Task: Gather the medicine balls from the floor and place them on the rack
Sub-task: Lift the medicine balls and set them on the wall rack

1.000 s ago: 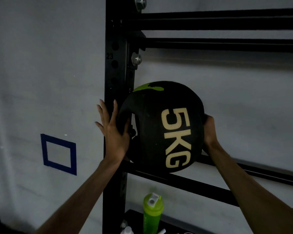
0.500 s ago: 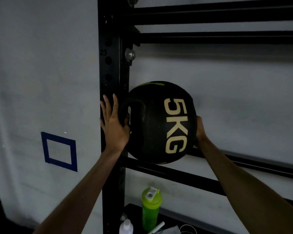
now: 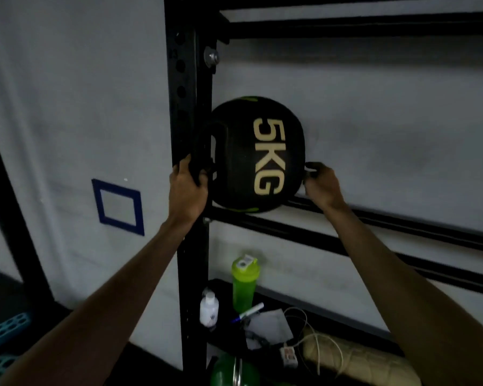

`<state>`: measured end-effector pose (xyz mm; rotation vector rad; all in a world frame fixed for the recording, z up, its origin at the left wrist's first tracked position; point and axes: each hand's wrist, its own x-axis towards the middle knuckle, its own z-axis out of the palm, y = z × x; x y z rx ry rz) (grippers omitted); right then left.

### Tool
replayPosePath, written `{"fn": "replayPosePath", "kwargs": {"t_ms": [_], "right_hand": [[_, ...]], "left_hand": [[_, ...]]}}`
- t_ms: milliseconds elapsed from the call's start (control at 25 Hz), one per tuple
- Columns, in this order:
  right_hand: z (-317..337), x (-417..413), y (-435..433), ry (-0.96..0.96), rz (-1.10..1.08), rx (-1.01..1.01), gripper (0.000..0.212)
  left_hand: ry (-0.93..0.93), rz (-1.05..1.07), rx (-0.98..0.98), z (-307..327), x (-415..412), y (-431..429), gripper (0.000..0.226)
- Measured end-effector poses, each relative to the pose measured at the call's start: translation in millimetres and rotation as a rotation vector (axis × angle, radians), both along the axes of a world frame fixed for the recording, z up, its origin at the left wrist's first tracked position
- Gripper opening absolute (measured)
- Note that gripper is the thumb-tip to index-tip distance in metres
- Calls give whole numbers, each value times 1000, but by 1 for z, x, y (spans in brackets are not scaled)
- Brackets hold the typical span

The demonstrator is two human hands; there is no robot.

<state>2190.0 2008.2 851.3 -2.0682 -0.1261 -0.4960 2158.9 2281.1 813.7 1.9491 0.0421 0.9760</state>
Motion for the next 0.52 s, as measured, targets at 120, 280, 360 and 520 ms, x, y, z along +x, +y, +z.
{"fn": "replayPosePath", "kwargs": {"t_ms": [120, 280, 360, 520], "right_hand": [[-24, -61, -7, -209, -16, -95, 29], [-79, -138, -3, -437, 44, -27, 22], [-111, -172, 3, -399, 47, -30, 21], [-195, -236, 15, -199, -12, -91, 18]], "left_hand": [[29, 32, 6, -35, -43, -16, 33], [111, -32, 105, -82, -90, -37, 22], [214, -137, 125, -109, -112, -49, 24], [441, -348, 261, -180, -154, -64, 20]]}}
